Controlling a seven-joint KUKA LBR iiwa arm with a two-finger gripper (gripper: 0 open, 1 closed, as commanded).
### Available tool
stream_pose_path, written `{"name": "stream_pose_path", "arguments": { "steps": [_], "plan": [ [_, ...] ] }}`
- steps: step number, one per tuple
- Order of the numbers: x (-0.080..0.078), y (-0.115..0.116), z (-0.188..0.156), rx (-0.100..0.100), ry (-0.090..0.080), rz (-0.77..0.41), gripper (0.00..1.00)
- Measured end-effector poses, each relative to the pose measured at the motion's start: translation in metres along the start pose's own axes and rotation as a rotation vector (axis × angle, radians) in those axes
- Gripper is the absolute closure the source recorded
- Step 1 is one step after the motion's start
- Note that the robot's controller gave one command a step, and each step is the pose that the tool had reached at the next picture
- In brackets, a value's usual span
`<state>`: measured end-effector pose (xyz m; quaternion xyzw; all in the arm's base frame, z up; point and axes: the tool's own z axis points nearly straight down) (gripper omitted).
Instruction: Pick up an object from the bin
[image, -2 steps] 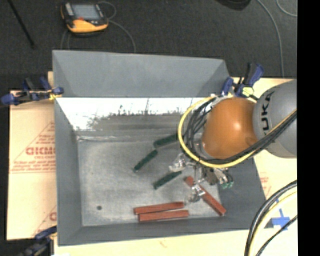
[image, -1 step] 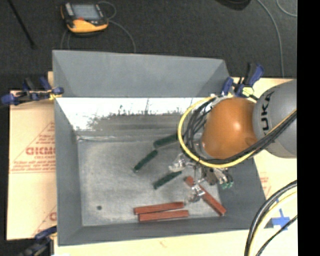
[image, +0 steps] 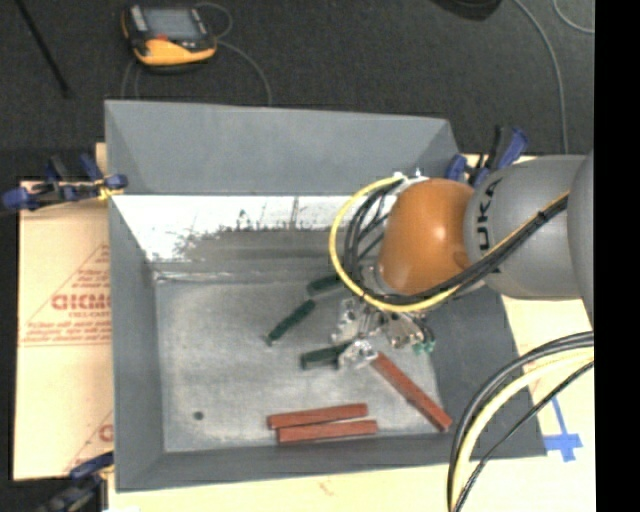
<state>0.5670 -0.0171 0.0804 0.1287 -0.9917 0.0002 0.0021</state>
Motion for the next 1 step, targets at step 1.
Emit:
{"name": "stream_pose_path", "arguments": {
  "steps": [1],
  "plan": [
    [0.0000,0.0000,0.0000,0.000,0.000,0.001,1.00]
  ]
}}
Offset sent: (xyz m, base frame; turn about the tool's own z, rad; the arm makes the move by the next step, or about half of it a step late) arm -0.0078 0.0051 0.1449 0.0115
